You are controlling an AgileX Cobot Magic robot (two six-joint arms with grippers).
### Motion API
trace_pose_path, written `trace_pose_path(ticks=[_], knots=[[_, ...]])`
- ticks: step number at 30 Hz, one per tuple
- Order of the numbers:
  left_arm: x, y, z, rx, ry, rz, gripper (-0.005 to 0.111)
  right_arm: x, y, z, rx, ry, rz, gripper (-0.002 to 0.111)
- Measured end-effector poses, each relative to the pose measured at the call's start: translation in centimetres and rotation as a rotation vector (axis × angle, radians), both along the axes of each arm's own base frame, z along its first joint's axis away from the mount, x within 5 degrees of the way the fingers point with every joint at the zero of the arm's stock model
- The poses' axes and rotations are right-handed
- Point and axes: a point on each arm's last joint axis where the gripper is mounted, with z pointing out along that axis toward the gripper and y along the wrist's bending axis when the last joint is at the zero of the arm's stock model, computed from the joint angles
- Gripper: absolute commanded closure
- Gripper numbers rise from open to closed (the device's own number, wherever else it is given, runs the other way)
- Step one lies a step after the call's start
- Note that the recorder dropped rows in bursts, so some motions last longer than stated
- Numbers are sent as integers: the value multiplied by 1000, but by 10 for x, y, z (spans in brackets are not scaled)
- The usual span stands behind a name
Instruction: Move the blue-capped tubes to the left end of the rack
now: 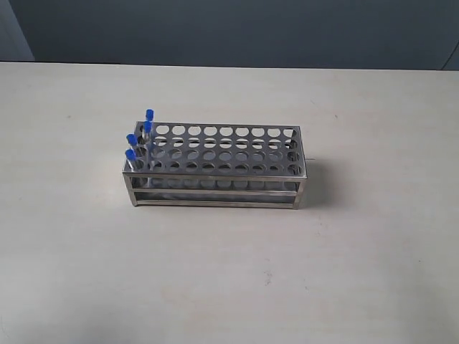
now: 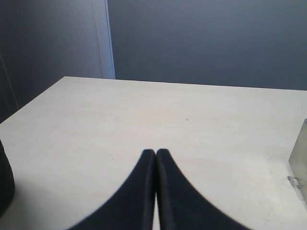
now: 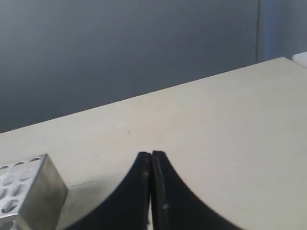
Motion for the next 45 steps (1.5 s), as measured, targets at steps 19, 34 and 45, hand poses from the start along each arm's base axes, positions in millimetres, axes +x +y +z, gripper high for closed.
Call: trace_pose_path(ticks=[19, 34, 45], knots=[[0, 0, 0, 0, 0, 0, 106, -18, -7, -16, -159, 141, -86, 108], [0, 0, 0, 0, 0, 0, 106, -18, -2, -16, -218, 141, -15, 108], [0, 0, 0, 0, 0, 0, 106, -18, -2, -16, -218, 141, -15, 108]])
